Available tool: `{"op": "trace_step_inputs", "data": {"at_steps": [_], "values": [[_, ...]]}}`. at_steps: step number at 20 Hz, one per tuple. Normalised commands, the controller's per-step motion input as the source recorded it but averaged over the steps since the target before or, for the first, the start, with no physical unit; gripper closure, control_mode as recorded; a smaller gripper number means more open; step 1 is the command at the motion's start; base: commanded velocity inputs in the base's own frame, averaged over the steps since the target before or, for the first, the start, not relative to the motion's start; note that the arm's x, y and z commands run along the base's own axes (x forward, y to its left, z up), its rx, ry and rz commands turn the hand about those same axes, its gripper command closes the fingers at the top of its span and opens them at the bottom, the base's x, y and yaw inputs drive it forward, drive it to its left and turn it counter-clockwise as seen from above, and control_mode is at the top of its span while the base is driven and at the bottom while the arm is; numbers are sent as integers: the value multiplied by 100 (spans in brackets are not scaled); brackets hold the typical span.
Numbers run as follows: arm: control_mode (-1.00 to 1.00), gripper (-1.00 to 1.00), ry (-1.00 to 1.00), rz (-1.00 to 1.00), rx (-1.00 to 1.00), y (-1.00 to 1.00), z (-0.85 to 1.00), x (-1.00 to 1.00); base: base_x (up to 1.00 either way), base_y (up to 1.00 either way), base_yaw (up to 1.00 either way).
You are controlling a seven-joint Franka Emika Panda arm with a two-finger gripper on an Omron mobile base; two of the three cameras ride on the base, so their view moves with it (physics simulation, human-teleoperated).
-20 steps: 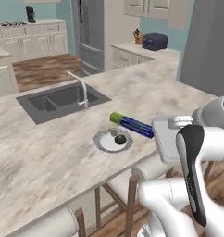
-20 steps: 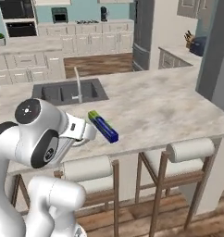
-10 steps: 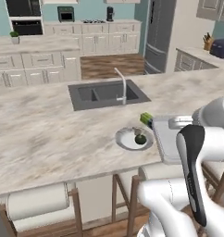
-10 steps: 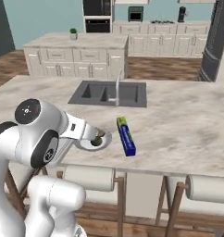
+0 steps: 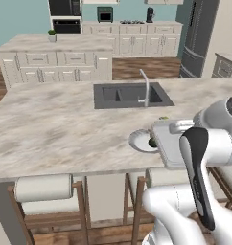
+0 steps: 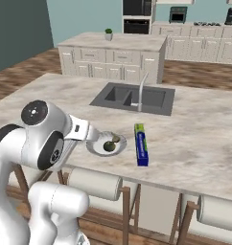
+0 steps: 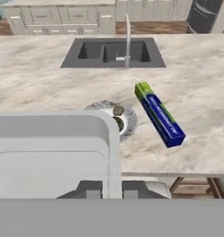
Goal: Retrieve the tupperware and aluminum foil from the cabinet and place them on the dining counter near the plate with squash and garlic to prepare for storing leftovers.
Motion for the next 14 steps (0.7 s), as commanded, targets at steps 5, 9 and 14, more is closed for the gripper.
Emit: {"op": "trace_step_inputs", "data": {"at_steps": [5, 9, 14], "values": [[-100, 100, 17, 17, -11, 64, -16, 73, 0, 0, 0], [-100, 100, 16, 2, -12, 78, -5, 97, 0, 0, 0], [-100, 100, 2, -3, -6, 60, -9, 93, 0, 0, 0]]}}
